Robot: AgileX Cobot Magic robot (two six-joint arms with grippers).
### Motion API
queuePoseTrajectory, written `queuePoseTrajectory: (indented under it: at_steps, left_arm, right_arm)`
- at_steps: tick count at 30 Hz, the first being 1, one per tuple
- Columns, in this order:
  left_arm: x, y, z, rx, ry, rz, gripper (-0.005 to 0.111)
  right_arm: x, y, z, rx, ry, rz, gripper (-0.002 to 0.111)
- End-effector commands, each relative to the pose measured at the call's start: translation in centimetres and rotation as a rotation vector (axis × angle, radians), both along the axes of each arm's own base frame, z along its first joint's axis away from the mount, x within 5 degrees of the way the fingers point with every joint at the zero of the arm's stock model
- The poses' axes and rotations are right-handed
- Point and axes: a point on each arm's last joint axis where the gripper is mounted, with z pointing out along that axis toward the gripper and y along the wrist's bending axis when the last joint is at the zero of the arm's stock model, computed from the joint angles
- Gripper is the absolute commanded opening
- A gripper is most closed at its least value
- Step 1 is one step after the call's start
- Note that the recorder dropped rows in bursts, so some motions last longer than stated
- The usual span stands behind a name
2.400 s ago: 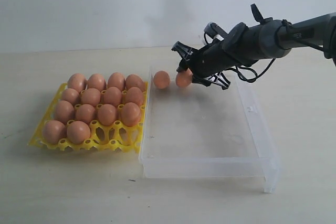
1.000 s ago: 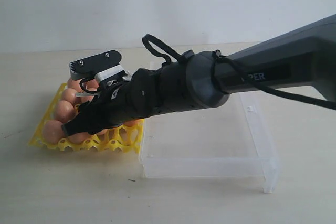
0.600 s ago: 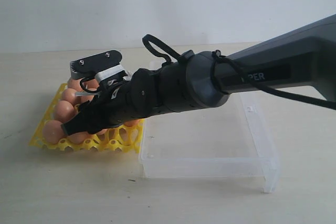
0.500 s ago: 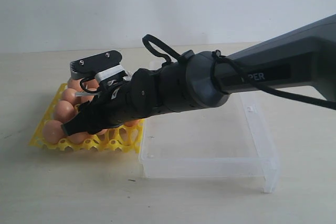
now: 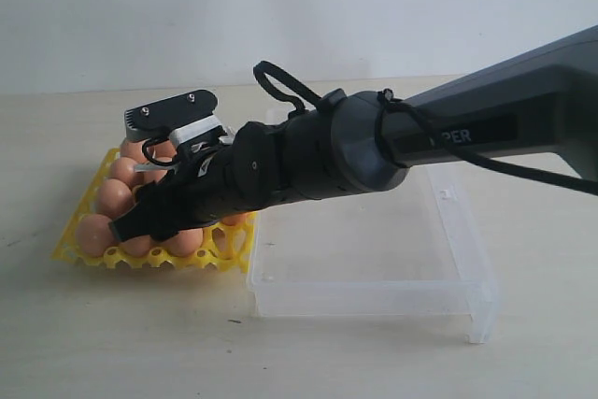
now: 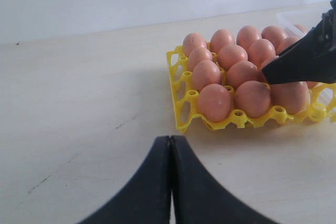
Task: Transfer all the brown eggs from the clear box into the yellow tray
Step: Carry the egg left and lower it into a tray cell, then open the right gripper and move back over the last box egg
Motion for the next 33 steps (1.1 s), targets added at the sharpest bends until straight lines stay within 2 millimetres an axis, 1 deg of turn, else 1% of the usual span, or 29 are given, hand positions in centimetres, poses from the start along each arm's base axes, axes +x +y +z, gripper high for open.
queuePoseTrajectory:
  at_steps: [1, 3, 5, 7, 9, 12, 14, 16, 18, 22, 24, 26, 29, 33]
  left_arm:
    - [0.0, 0.0, 0.2, 0.001, -0.017, -0.003, 0.0]
    - [0.0, 0.0, 0.2, 0.001, -0.017, -0.003, 0.0]
    - [0.0, 0.0, 0.2, 0.001, -0.017, -0.003, 0.0]
    - [0.0, 0.0, 0.2, 0.001, -0.017, -0.003, 0.0]
    - [0.0, 0.0, 0.2, 0.001, -0.017, -0.003, 0.0]
    - [0.0, 0.0, 0.2, 0.001, -0.017, -0.003, 0.0]
    - [0.0, 0.0, 0.2, 0.001, -0.017, -0.003, 0.0]
    - [0.0, 0.0, 0.2, 0.001, -0.017, -0.003, 0.0]
    - [0.0, 0.0, 0.2, 0.001, -0.017, -0.003, 0.0]
    - [0.0, 0.0, 0.2, 0.001, -0.017, -0.003, 0.0]
    - [0.0, 0.0, 0.2, 0.001, -0.017, -0.003, 0.0]
    - [0.0, 0.0, 0.2, 0.001, -0.017, -0.003, 0.0]
    - [0.0, 0.0, 0.2, 0.001, -0.017, -0.003, 0.0]
    - [0.0, 0.0, 0.2, 0.001, -0.017, -0.003, 0.0]
  right_arm:
    - [0.1, 0.1, 0.4, 0.006, -0.023, 0.004, 0.059]
    - [0.1, 0.1, 0.5, 0.012, -0.031, 0.001, 0.059]
    - [0.2, 0.1, 1.2, 0.026, -0.046, -0.002, 0.059]
    - [0.2, 0.0, 2.5, 0.054, -0.079, -0.007, 0.059]
    - [0.6, -0.5, 4.1, 0.073, -0.122, -0.012, 0.059]
    - [1.9, -2.2, 6.6, 0.11, -0.163, -0.059, 0.059]
    - [3.0, -3.8, 7.8, 0.132, -0.172, -0.107, 0.059]
    - [4.1, -5.3, 8.6, 0.166, -0.148, -0.176, 0.059]
    - [5.3, -6.9, 8.9, 0.215, -0.1, -0.267, 0.059]
    - [7.8, -10.9, 8.2, 0.29, 0.057, -0.472, 0.059]
    - [9.1, -12.9, 7.3, 0.276, 0.12, -0.536, 0.059]
    - [10.2, -14.5, 6.0, 0.252, 0.202, -0.579, 0.059]
    - [11.8, -15.6, 4.3, 0.244, 0.33, -0.606, 0.059]
    - [13.4, -15.4, 2.1, 0.257, 0.466, -0.562, 0.058]
